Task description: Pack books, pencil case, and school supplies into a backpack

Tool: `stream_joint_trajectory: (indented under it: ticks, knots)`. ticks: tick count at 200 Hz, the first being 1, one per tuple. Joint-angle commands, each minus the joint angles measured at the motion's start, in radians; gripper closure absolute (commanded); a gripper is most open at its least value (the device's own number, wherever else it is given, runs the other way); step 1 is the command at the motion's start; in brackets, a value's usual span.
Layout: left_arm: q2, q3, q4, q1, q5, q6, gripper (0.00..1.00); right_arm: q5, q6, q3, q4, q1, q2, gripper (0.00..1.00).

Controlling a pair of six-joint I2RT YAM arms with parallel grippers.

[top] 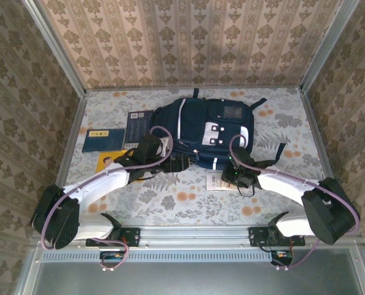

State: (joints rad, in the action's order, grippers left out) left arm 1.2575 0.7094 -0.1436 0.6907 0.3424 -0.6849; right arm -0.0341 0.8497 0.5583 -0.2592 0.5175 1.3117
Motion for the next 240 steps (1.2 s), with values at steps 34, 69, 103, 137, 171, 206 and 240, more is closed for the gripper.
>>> stream_joint_trajectory:
  ticks: [34,69,103,137,171,206,240]
  knots:
    - [-0.084,-0.049,-0.059,0.018,-0.045,-0.023,0.02,-0.104,0.013,-0.104,-0.039,0.012,-0.095,0.63]
    - [-0.071,-0.057,-0.063,0.026,-0.046,-0.025,0.02,-0.189,0.017,-0.116,0.068,0.071,-0.105,0.62]
    - [-0.042,-0.062,-0.048,0.026,-0.025,-0.035,0.01,-0.256,0.051,-0.059,0.222,0.147,-0.031,0.61]
    - [-0.018,-0.06,-0.054,0.026,-0.007,-0.037,0.01,-0.336,0.0,0.051,0.264,0.208,0.099,0.6]
    - [0.026,-0.062,-0.066,0.026,0.024,-0.039,0.0,-0.321,-0.1,0.119,0.122,0.209,0.07,0.59]
    - [0.058,-0.067,-0.048,0.027,0.051,-0.027,0.0,0.044,-0.095,0.103,-0.216,0.168,-0.156,0.57]
    - [0.129,-0.027,-0.024,0.042,0.093,-0.009,0.01,0.159,0.021,0.02,-0.445,0.043,-0.336,0.55]
